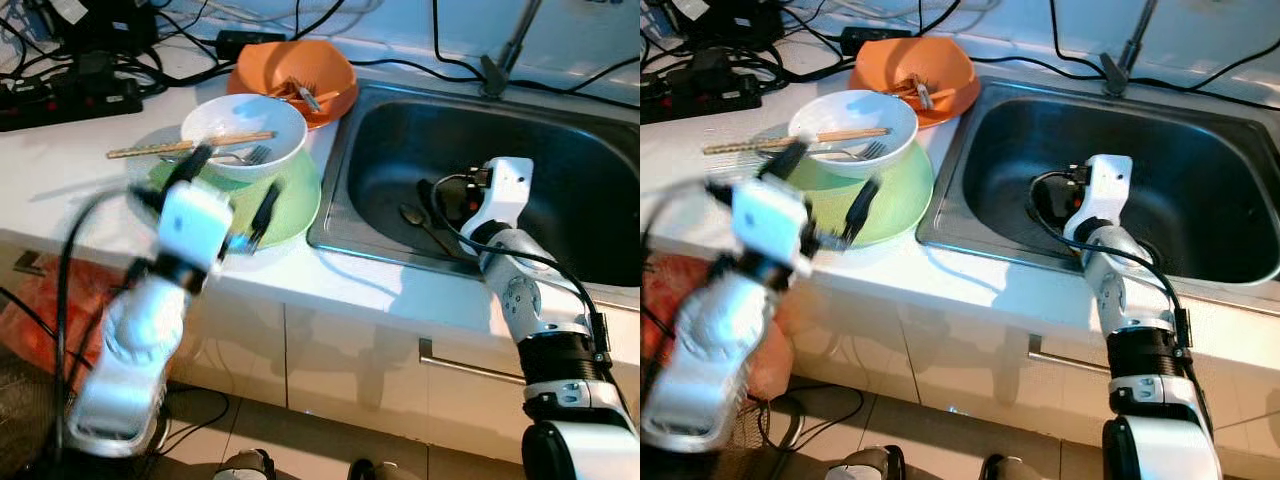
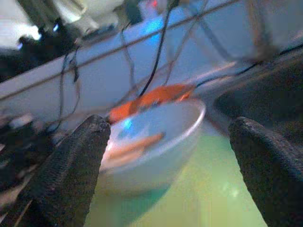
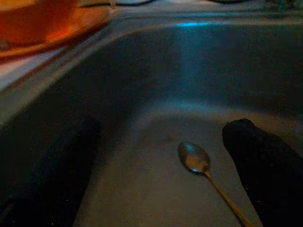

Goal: Kitchen organization

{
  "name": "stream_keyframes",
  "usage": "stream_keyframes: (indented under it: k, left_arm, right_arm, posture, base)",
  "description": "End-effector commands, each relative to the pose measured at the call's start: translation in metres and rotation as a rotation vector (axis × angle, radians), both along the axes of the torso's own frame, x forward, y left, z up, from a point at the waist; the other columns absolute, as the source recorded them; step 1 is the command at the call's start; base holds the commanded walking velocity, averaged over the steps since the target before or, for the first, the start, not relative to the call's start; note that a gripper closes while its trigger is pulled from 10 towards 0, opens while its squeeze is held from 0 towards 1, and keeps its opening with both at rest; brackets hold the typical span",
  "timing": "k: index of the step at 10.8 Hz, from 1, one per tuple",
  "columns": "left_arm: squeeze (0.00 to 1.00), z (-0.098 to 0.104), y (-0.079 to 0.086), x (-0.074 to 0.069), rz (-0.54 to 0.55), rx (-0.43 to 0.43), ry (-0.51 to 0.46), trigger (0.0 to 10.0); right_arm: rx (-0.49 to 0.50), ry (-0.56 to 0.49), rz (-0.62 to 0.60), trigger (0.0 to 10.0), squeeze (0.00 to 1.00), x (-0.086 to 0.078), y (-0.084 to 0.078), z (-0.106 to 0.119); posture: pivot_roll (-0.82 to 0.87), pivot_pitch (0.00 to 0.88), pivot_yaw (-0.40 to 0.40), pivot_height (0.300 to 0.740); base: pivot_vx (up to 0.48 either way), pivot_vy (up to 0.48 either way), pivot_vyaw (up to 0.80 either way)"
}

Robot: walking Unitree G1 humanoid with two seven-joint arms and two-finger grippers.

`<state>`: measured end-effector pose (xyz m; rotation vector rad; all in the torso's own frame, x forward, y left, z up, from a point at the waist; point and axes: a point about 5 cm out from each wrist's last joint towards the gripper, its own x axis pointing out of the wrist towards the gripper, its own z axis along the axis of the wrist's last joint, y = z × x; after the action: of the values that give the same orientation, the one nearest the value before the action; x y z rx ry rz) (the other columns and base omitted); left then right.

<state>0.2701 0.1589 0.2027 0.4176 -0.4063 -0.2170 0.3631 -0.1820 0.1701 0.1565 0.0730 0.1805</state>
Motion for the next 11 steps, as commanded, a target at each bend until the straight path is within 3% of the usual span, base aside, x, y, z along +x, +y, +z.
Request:
stream_keyframes:
  k: [1,2,5,8,11]
  left_arm:
    - [0.52,-0.001,0.010,0.001,0.082,0.001,-0.044,10.0]
    - [0.52,0.004,0.015,0.002,0.127,0.003,-0.088,10.0]
    - [0.45,0.013,0.024,0.009,0.187,-0.015,-0.134,10.0]
    - [0.39,0.012,0.031,0.019,0.220,-0.042,-0.118,10.0]
    - [0.20,0.008,0.032,0.035,0.174,-0.105,-0.038,10.0]
  right_arm:
    - [0.037,-0.007,0.048,10.0,1.00,-0.005,0.003,0.000]
    - [0.075,-0.037,0.214,10.0,1.00,-0.017,0.021,0.003]
    - [0.072,-0.031,0.497,10.0,1.00,-0.048,0.053,-0.003]
    - [0.063,-0.024,0.580,10.0,1.00,-0.065,0.061,-0.004]
    - [0.045,-0.018,0.589,10.0,1.00,-0.070,0.061,-0.003]
  posture:
    - [0.12,0.117,-0.054,0.740]
    - [0.12,0.118,-0.054,0.740]
    - [0.12,0.120,-0.054,0.740]
    - [0.11,0.123,-0.053,0.740]
    - [0.10,0.128,-0.050,0.740]
  base:
    - [0.000,0.000,0.00]
    - [0.000,0.000,0.00]
    - [0.000,0.000,0.00]
    - [0.000,0.000,0.00]
    - [0.000,0.000,0.00]
